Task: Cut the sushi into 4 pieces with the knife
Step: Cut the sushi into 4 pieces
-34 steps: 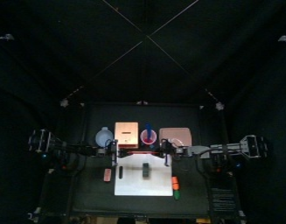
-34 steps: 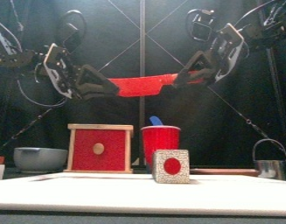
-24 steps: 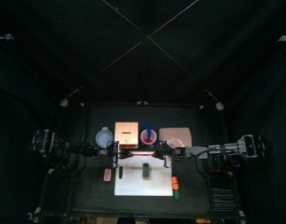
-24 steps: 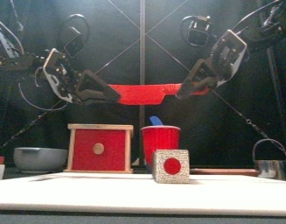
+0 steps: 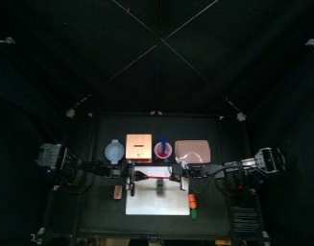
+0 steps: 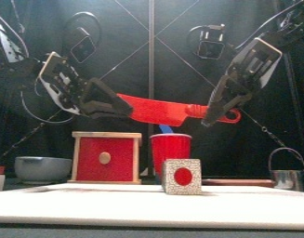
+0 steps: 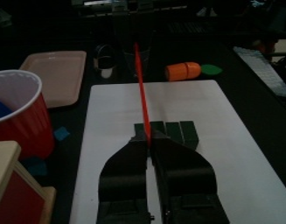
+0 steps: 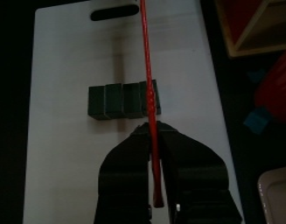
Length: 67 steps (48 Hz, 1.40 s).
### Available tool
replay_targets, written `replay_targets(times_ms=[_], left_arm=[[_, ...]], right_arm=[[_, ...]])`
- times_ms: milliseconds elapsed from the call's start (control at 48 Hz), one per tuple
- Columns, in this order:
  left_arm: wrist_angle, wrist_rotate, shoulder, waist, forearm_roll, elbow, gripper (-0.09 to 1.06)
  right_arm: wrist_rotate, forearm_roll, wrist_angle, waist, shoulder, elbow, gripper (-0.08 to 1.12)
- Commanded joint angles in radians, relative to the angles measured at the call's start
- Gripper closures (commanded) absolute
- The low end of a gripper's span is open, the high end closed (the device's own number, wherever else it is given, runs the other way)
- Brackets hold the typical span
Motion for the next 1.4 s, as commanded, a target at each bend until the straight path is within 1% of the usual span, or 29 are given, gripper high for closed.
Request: replay_targets(times_ms=[21, 83, 167, 229, 396, 708, 812, 958, 1062, 1396], left_arm=[[0.002, -0.002, 0.009, -0.008, -0.035, -0.031, 0.65], [0.017, -0.002, 0.026, -0.011, -0.061, -0.031, 0.65], [0.031, -0.002, 0.041, -0.012, -0.089, -0.035, 0.65], [0.037, -0.002, 0.055, -0.017, -0.1, -0.041, 0.65], [0.054, 0.0, 0.087, -0.034, -0.103, -0.061, 0.65], [0.107, 0.0, 0.123, -0.04, -0.103, -0.097, 0.65], [0.12, 0.0, 0.137, -0.04, -0.107, -0.106, 0.65], [0.12, 0.003, 0.155, -0.038, -0.12, -0.121, 0.66], [0.12, 0.005, 0.167, -0.038, -0.121, -0.129, 0.66], [0.121, 0.002, 0.179, -0.04, -0.121, -0.129, 0.66]], right_arm=[[0.0, 0.011, -0.005, 0.003, -0.003, -0.034, 0.97], [0.0, 0.014, -0.005, 0.003, 0.0, -0.035, 0.96], [0.0, 0.015, -0.005, 0.003, 0.008, -0.035, 0.97], [0.0, 0.02, -0.003, 0.005, 0.015, -0.035, 0.97], [0.0, 0.037, 0.0, 0.014, 0.052, -0.032, 0.97], [0.0, 0.038, 0.015, 0.018, 0.092, -0.031, 0.97], [-0.002, 0.035, 0.017, 0.015, 0.095, -0.026, 0.97], [-0.002, 0.034, 0.017, 0.012, 0.094, -0.023, 0.97], [-0.002, 0.034, 0.017, 0.011, 0.095, -0.023, 0.97], [0.0, 0.038, 0.017, 0.018, 0.132, -0.025, 0.97]])
